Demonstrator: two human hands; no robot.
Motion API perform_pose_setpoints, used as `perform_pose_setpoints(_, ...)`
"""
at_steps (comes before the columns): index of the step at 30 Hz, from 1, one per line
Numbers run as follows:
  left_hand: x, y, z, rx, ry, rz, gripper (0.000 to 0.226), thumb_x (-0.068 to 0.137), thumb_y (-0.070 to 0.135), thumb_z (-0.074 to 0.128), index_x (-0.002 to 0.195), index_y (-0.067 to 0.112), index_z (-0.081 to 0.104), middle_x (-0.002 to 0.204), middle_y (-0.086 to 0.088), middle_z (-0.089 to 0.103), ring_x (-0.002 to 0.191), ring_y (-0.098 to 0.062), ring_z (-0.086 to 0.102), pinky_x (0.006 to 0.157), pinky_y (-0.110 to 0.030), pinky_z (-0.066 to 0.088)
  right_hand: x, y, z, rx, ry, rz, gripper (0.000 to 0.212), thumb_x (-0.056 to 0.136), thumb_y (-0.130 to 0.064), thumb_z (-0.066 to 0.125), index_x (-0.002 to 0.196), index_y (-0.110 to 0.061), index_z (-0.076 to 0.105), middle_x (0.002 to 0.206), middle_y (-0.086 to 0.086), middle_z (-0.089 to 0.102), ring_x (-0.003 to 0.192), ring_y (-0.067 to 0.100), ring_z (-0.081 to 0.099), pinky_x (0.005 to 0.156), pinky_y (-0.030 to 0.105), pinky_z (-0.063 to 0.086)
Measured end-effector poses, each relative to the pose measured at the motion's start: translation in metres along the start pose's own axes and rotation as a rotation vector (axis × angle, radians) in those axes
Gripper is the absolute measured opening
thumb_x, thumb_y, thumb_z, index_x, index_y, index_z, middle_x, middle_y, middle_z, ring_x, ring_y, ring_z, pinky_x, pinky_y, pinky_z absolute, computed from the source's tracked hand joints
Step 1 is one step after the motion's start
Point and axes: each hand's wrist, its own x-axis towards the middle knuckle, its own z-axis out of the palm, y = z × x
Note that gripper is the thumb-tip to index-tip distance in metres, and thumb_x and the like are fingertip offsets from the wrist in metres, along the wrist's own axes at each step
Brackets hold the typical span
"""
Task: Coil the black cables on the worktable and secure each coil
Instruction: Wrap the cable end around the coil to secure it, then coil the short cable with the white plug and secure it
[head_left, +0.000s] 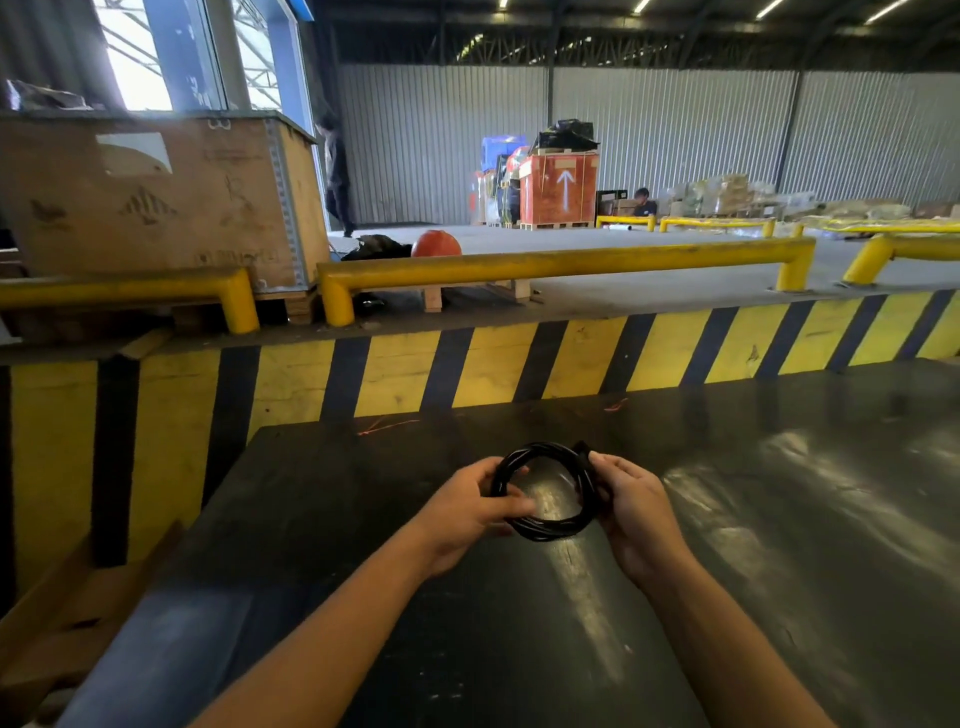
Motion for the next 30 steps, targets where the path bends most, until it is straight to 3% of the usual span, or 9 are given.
perform_pose_setpoints(3, 0.001, -0.024, 0.005, -0.287, 0.045, -0.101, 0.035, 0.084, -0.005, 0.059, 0.117, 0.006, 0.056, 0.087, -0.008, 0.061, 0.082, -0.021, 0.063, 0.08, -0.039, 0.051, 0.003, 0.03, -0.01, -0.032, 0.016, 0.074, 0.017, 0.09, -0.014, 0.055, 0.08, -0.007, 0.067, 0.067, 0.003, 0.066, 0.061, 0.013, 0.058, 0.059, 0.025, 0.045)
perform_pose_setpoints(7, 0.0, -0.043, 0.008, -0.386, 0.146, -0.183, 0.034, 0.084, -0.006, 0.058, 0.117, 0.002, 0.054, 0.089, -0.011, 0.06, 0.071, -0.019, 0.059, 0.066, -0.032, 0.054, 0.006, 0.077, -0.042, -0.244, 0.036, 0.195, 0.016, 0.092, -0.017, 0.054, 0.085, -0.005, 0.062, 0.073, 0.007, 0.061, 0.064, 0.016, 0.056, 0.058, 0.026, 0.043)
perform_pose_setpoints(11, -0.006, -0.066, 0.003, -0.32, 0.216, -0.265, 0.04, 0.081, -0.004, 0.065, 0.118, 0.005, 0.053, 0.097, -0.012, 0.061, 0.07, -0.019, 0.06, 0.065, -0.031, 0.056, 0.003, 0.134, -0.104, -0.827, 0.112, 0.273, 0.017, 0.085, -0.021, 0.062, 0.092, -0.006, 0.063, 0.088, 0.01, 0.063, 0.078, 0.022, 0.058, 0.066, 0.028, 0.041)
perform_pose_setpoints(15, -0.013, -0.088, 0.005, -0.317, 0.225, -0.333, 0.037, 0.08, 0.001, 0.067, 0.114, 0.006, 0.054, 0.099, -0.014, 0.064, 0.074, -0.019, 0.064, 0.07, -0.032, 0.055, -0.014, 0.189, -0.161, -1.276, -0.125, 0.474, 0.031, 0.076, -0.031, 0.06, 0.095, -0.007, 0.067, 0.099, 0.011, 0.07, 0.094, 0.025, 0.065, 0.071, 0.028, 0.046)
perform_pose_setpoints(18, -0.018, -0.098, 0.013, -0.314, 0.215, -0.372, 0.038, 0.08, 0.004, 0.069, 0.116, 0.005, 0.054, 0.1, -0.015, 0.065, 0.074, -0.019, 0.066, 0.072, -0.033, 0.055, -0.025, 0.2, -0.173, -1.389, -0.175, 0.406, 0.022, 0.077, -0.024, 0.058, 0.092, -0.01, 0.067, 0.105, 0.01, 0.071, 0.098, 0.025, 0.065, 0.082, 0.033, 0.05)
perform_pose_setpoints(22, -0.019, -0.111, 0.019, -0.27, 0.184, -0.413, 0.04, 0.081, 0.009, 0.07, 0.117, 0.011, 0.055, 0.102, -0.014, 0.066, 0.07, -0.018, 0.065, 0.075, -0.034, 0.056, -0.031, 0.202, -0.164, -1.413, -0.17, 0.443, 0.01, 0.078, -0.022, 0.055, 0.072, -0.017, 0.049, 0.106, 0.015, 0.068, 0.098, 0.031, 0.064, 0.077, 0.032, 0.048)
perform_pose_setpoints(25, -0.017, -0.114, 0.019, -0.212, 0.187, -0.377, 0.039, 0.081, 0.01, 0.07, 0.116, 0.021, 0.059, 0.099, -0.011, 0.067, 0.062, -0.014, 0.061, 0.076, -0.035, 0.055, -0.027, 0.183, -0.141, -1.313, -0.133, 0.372, 0.016, 0.08, -0.015, 0.059, 0.064, -0.016, 0.06, 0.087, 0.014, 0.07, 0.085, 0.026, 0.066, 0.071, 0.031, 0.048)
perform_pose_setpoints(27, -0.014, -0.113, 0.017, -0.168, 0.196, -0.348, 0.034, 0.082, 0.01, 0.069, 0.113, 0.023, 0.063, 0.097, -0.01, 0.067, 0.057, -0.011, 0.058, 0.071, -0.032, 0.055, -0.017, 0.157, -0.116, -1.111, -0.081, 0.306, 0.023, 0.081, -0.012, 0.062, 0.06, -0.019, 0.062, 0.073, 0.009, 0.067, 0.071, 0.02, 0.064, 0.071, 0.034, 0.051)
perform_pose_setpoints(30, -0.01, -0.109, 0.015, -0.08, 0.172, -0.319, 0.021, 0.082, 0.012, 0.069, 0.101, 0.021, 0.07, 0.102, -0.01, 0.068, 0.052, -0.009, 0.055, 0.064, -0.028, 0.052, -0.001, 0.113, -0.073, -0.717, -0.016, 0.169, 0.004, 0.083, -0.013, 0.065, 0.081, -0.013, 0.069, 0.081, 0.007, 0.067, 0.072, 0.016, 0.059, 0.063, 0.028, 0.047)
